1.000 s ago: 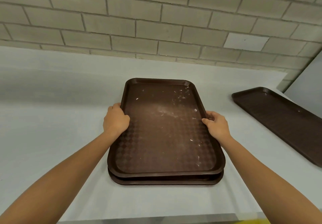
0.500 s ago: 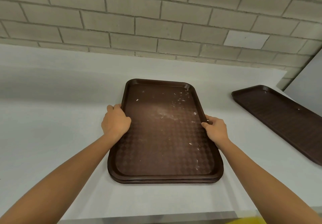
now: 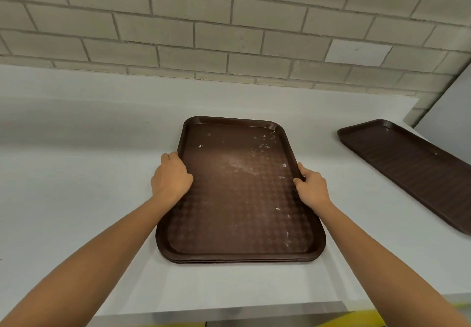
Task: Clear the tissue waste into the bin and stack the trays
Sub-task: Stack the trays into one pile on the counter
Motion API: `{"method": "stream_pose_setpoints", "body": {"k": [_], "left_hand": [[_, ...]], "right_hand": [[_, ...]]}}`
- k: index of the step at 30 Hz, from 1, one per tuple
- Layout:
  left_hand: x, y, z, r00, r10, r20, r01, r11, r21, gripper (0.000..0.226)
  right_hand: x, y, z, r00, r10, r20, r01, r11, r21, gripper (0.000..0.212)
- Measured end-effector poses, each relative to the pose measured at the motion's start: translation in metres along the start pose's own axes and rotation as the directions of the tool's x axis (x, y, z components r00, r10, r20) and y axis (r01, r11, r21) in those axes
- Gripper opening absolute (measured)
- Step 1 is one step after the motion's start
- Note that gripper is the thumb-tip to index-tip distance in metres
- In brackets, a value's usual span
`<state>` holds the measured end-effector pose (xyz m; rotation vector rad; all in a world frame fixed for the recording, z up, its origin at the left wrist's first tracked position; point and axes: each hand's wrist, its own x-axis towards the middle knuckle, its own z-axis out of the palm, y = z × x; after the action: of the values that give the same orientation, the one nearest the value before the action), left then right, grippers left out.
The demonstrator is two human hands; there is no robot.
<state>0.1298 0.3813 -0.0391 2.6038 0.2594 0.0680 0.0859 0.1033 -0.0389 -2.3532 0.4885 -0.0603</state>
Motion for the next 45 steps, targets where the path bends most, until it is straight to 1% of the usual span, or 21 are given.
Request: {"method": "stream_pose_setpoints", "body": {"k": [4, 7, 9, 15, 19, 23, 26, 30, 35, 39, 43, 45], "left_hand": [[0.001, 0.000, 0.000, 1.000, 0.016, 0.011, -0.015, 0.999, -0.050, 0.053], [0.001, 0.005, 0.000, 0.988, 0.100, -0.118, -0.095, 0.994, 0.050, 0.062], [-0.002, 0.016, -0.001, 0.969, 0.163, -0.184, -0.150, 0.985, 0.083, 0.065], [-0.011, 0.060, 0.007, 0.937, 0.279, -0.212, -0.273, 0.960, 0.056, 0.058], [-0.020, 0.079, 0.018, 0.935, 0.312, -0.168, -0.312, 0.950, 0.024, 0.053], [-0.023, 0.100, 0.028, 0.932, 0.343, -0.118, -0.355, 0.930, -0.096, 0.049], [-0.019, 0.116, 0.031, 0.928, 0.357, -0.108, -0.368, 0.923, -0.114, 0.048], [-0.016, 0.135, 0.038, 0.930, 0.362, -0.067, -0.367, 0.924, -0.109, 0.045], [-0.028, 0.159, 0.053, 0.921, 0.390, -0.003, -0.381, 0.899, -0.217, 0.046], [-0.040, 0.184, 0.070, 0.905, 0.424, 0.031, -0.399, 0.874, -0.278, 0.050], [-0.056, 0.223, 0.093, 0.895, 0.444, 0.035, -0.417, 0.862, -0.289, 0.051], [-0.065, 0.247, 0.108, 0.902, 0.431, 0.035, -0.399, 0.860, -0.317, 0.050]], "right_hand": [[0.001, 0.002, -0.001, 1.000, 0.010, -0.017, -0.008, 0.994, 0.113, 0.048], [0.002, 0.004, -0.003, 0.999, 0.015, -0.029, -0.011, 0.989, 0.148, 0.048], [0.003, 0.006, -0.006, 0.999, 0.018, -0.047, -0.011, 0.987, 0.159, 0.049], [0.011, 0.011, -0.022, 0.992, -0.054, -0.110, 0.071, 0.984, 0.161, 0.044], [0.016, 0.017, -0.033, 0.985, -0.095, -0.142, 0.114, 0.985, 0.132, 0.044], [0.021, 0.022, -0.041, 0.979, -0.113, -0.171, 0.128, 0.988, 0.081, 0.043], [0.021, 0.027, -0.048, 0.977, -0.085, -0.195, 0.097, 0.994, 0.051, 0.043], [0.021, 0.043, -0.065, 0.981, -0.089, -0.173, 0.082, 0.995, -0.049, 0.048], [0.027, 0.070, -0.092, 0.977, -0.035, -0.211, 0.025, 0.998, -0.052, 0.049], [0.037, 0.091, -0.116, 0.973, -0.040, -0.226, 0.027, 0.998, -0.059, 0.048], [0.048, 0.123, -0.145, 0.975, -0.083, -0.207, 0.058, 0.990, -0.127, 0.049], [0.054, 0.141, -0.164, 0.981, -0.112, -0.160, 0.083, 0.981, -0.176, 0.050]]}}
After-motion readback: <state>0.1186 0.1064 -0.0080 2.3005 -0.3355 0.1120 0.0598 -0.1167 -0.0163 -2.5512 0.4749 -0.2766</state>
